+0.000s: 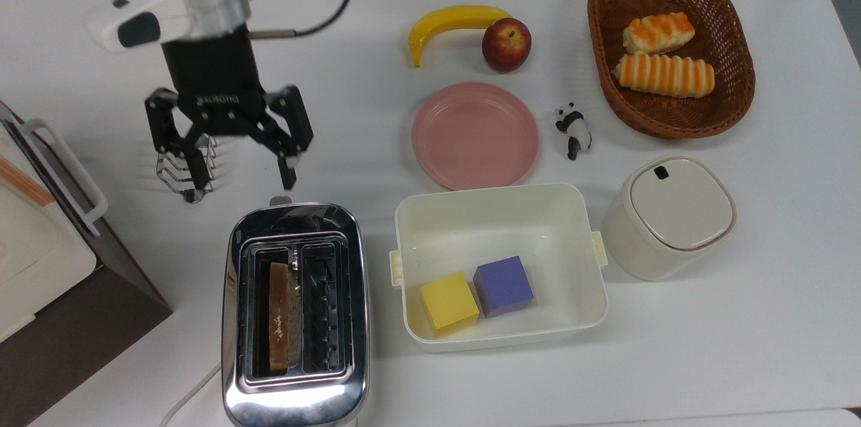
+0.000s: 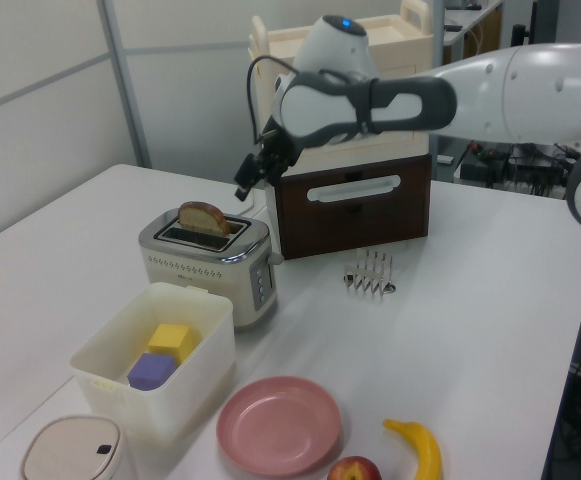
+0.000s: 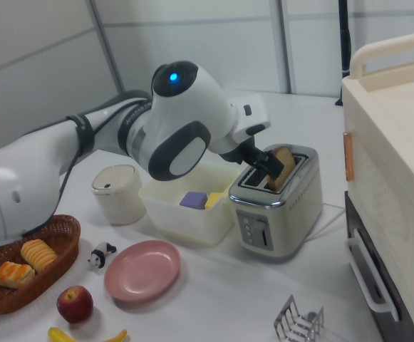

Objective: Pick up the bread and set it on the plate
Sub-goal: 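Move the open gripper over the toaster slot holding the bread slice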

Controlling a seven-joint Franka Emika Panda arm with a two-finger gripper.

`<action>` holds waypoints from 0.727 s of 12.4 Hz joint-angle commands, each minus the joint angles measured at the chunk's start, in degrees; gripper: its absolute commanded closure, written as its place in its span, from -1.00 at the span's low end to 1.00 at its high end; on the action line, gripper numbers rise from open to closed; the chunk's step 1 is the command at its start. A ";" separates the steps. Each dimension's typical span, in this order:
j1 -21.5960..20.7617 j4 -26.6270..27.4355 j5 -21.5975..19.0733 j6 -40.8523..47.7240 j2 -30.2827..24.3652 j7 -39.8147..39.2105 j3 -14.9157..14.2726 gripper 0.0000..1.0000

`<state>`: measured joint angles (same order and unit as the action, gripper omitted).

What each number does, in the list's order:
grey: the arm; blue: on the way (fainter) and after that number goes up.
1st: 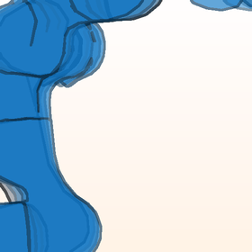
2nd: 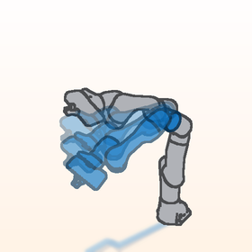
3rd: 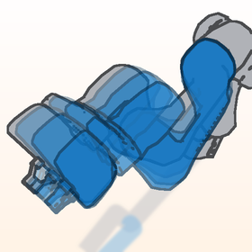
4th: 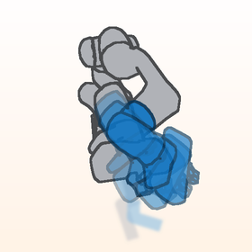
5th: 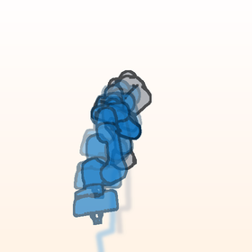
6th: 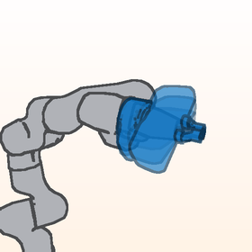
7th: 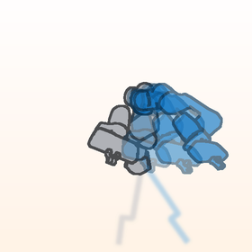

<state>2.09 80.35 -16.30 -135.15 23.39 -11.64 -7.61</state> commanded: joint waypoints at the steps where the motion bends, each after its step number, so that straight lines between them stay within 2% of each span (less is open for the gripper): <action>1: -2.52 0.60 -0.93 -10.63 2.97 6.52 0.49 -1.00; 4: -3.85 0.69 -0.75 -17.59 5.00 9.61 0.49 -1.00; 9: -3.93 0.51 -0.22 -20.15 6.75 9.44 0.58 -1.00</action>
<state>-1.42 80.41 -16.31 -152.84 29.66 -2.81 -6.68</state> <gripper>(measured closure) 0.000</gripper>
